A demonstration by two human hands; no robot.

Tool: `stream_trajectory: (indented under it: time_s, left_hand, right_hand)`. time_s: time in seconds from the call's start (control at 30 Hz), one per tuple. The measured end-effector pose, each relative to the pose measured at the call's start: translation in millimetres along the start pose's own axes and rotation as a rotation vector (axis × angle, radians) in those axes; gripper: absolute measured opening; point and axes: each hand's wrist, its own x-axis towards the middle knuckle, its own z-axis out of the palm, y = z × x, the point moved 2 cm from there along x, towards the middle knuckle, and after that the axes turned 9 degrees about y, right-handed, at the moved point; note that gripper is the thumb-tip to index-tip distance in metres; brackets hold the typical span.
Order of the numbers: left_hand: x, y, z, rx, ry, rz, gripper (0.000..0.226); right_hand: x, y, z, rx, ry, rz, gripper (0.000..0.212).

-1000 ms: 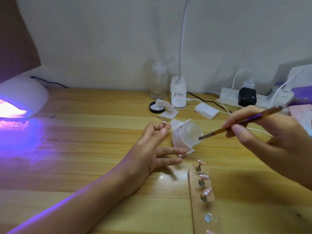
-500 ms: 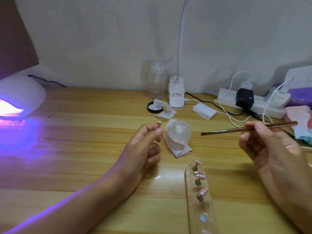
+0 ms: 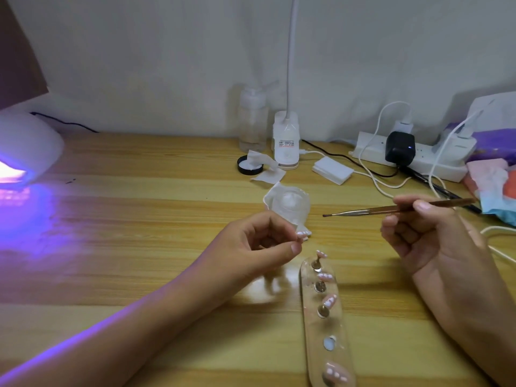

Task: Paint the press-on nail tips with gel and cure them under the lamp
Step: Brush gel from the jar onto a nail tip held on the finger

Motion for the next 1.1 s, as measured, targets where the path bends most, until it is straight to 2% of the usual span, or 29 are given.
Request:
stream_trajectory:
  time_s: [0.2, 0.3, 0.6, 0.97, 1.1]
  left_hand:
    - [-2.3, 4.6, 0.8, -0.002, -0.048, 0.018, 0.013]
    - [-2.6, 4.6, 0.7, 0.006, -0.046, 0.014, 0.008]
    - [-2.0, 5.3, -0.6, -0.037, -0.024, -0.017, 0.013]
    - [-1.1, 3.8, -0.1, -0.006, -0.008, -0.062, 0.011]
    - [-0.7, 2.8, -0.1, -0.006, -0.009, -0.062, 0.011]
  right_hand:
    - [-2.4, 1.7, 2.1, -0.015, -0.101, -0.065, 0.033]
    - [-4.0, 1.2, 2.9, -0.017, -0.115, -0.081, 0.030]
    - [-6.2, 0.5, 2.9, -0.136, -0.108, -0.169, 0.029]
    - [-1.4, 5.1, 7.8, -0.209, -0.141, -0.037, 0.028]
    - [0.6, 5.5, 4.7, -0.226, -0.111, -0.031, 0.037]
